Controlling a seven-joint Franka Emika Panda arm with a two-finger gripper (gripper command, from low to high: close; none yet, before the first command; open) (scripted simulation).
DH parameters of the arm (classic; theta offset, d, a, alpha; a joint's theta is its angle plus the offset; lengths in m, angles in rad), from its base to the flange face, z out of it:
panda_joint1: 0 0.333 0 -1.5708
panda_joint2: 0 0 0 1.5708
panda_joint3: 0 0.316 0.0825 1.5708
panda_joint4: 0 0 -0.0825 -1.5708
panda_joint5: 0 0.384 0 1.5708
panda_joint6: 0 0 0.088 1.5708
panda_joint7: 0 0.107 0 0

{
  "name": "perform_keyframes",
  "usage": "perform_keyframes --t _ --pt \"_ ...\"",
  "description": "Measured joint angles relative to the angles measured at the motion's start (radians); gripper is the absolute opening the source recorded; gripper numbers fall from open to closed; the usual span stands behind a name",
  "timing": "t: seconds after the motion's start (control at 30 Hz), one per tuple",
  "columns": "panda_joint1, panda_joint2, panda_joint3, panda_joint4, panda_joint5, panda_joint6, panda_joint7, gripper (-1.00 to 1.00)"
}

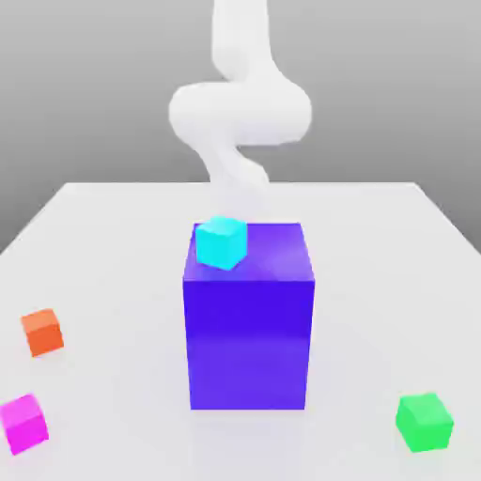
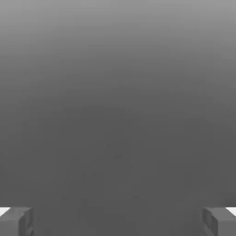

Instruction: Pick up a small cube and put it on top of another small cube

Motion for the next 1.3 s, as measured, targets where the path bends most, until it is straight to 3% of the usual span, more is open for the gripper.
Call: perform_keyframes --t 0.6,0.93,1.07,1.1,1.3 --pt "-0.138 0.659 -0.202 -0.025 0.139 0.208 0.081 0.0" --pt "-0.249 1.019 -0.265 -0.039 0.203 0.325 0.134 0.0" --pt "-0.302 1.164 -0.216 -0.013 0.267 0.42 0.096 0.0" --pt "-0.318 1.2 -0.197 -0.005 0.284 0.447 0.083 -1.0" --pt "-0.327 1.218 -0.187 -0.001 0.292 0.46 0.078 -1.0"
